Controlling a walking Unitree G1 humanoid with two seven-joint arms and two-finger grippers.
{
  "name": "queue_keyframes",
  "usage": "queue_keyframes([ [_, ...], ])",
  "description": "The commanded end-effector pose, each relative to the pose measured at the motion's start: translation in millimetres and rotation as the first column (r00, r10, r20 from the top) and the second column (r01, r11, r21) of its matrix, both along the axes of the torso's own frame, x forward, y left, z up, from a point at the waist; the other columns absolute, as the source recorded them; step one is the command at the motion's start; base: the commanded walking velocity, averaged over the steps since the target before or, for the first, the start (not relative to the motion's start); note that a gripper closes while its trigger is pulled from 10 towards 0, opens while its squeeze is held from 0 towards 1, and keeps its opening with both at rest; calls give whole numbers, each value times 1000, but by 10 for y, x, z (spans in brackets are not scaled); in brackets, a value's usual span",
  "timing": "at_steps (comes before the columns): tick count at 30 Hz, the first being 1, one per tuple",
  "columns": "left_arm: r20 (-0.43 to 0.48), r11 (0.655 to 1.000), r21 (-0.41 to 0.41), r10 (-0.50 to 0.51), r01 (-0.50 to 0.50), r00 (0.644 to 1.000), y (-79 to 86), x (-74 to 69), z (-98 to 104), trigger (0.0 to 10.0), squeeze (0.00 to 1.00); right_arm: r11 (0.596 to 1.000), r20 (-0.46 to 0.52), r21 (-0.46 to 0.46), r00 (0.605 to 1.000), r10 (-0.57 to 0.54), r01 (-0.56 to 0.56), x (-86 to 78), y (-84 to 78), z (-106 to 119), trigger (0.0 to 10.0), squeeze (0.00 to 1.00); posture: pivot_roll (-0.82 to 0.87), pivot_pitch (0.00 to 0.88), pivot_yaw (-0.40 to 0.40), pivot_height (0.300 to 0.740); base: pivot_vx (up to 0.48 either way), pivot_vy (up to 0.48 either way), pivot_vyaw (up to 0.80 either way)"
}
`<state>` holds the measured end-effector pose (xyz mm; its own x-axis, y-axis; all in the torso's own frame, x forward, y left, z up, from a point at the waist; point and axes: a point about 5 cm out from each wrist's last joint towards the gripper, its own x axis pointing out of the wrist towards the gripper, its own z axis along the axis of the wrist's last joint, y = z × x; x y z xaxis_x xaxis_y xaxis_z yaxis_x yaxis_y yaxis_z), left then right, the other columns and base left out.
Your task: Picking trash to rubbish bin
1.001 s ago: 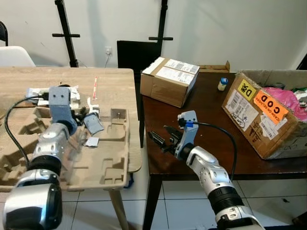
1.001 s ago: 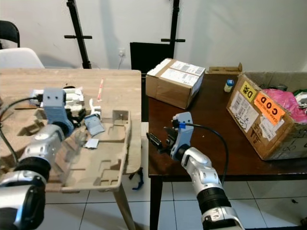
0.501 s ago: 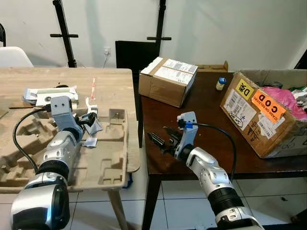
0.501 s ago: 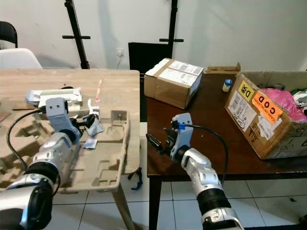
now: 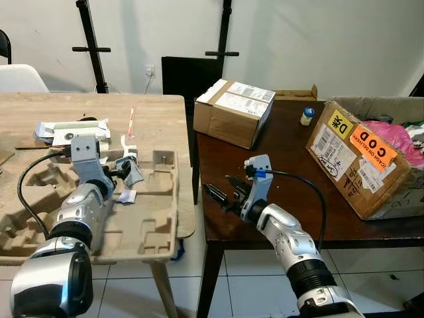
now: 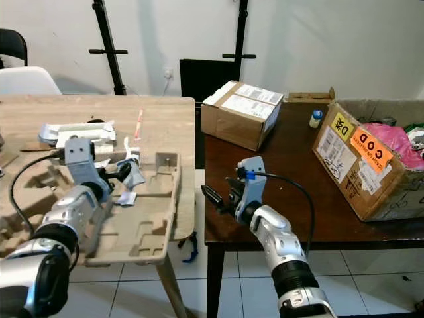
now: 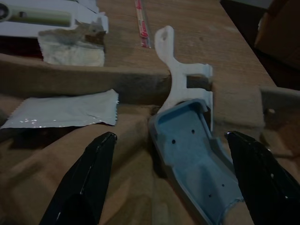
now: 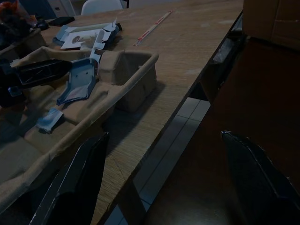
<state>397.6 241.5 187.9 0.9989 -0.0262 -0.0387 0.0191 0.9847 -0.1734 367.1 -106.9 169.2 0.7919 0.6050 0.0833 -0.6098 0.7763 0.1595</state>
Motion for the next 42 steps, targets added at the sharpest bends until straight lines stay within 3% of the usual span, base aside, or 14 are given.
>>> queue_keyframes([
  [1, -57, 1000, 18, -24, 25, 998, -13, -14, -89, 10000, 0, 1000, -18, -4, 1000, -3, 3, -14, -14, -57, 10000, 0, 22, 145, -51, 740, 0, 0, 0],
  [14, -36, 999, -1, -48, 48, 998, -20, 17, 11, 10000, 0, 1000, -24, 2, 1000, -6, 6, -46, -12, -71, 10000, 0, -1, 177, -39, 740, 0, 0, 0],
  [15, -35, 999, -2, -54, 54, 998, -28, 21, 19, 9490, 0, 1000, -25, 1, 1000, -6, 6, -48, -12, -74, 10000, 0, -2, 180, -39, 740, 0, 0, 0],
  [16, -32, 998, -10, -60, 60, 998, -39, 26, 29, 4314, 0, 1000, -27, 1, 1000, -6, 6, -48, -12, -78, 10000, 0, -3, 182, -39, 740, 0, 0, 0],
  [18, -30, 998, -16, -64, 63, 998, -45, 30, 35, 4314, 0, 1000, -28, 0, 1000, -6, 6, -48, -12, -80, 10000, 0, -3, 182, -39, 740, 0, 0, 0],
  [19, -32, 998, -17, -64, 64, 997, -51, 33, 39, 0, 0, 1000, -30, 0, 1000, -6, 6, -45, -11, -81, 10000, 0, -4, 185, -40, 740, 0, 0, 0],
  [29, -45, 996, -17, -92, 91, 995, -89, 33, 12, 0, 0, 1000, -32, 3, 999, -8, 8, -28, 11, -62, 10000, 0, -4, 192, -38, 740, 0, 0, 0],
  [38, 3, 993, -60, -98, 98, 995, -51, 41, 104, 0, 0, 1000, -33, 6, 999, -3, 3, -26, 24, -61, 10000, 0, 6, 195, -39, 740, 0, 0, 0],
  [42, 43, 990, -86, -109, 113, 993, -18, 47, 192, 0, 0, 997, -25, 18, 997, 74, -74, -65, 76, -42, 10000, 0, 16, 195, -41, 740, 0, 0, 0],
])
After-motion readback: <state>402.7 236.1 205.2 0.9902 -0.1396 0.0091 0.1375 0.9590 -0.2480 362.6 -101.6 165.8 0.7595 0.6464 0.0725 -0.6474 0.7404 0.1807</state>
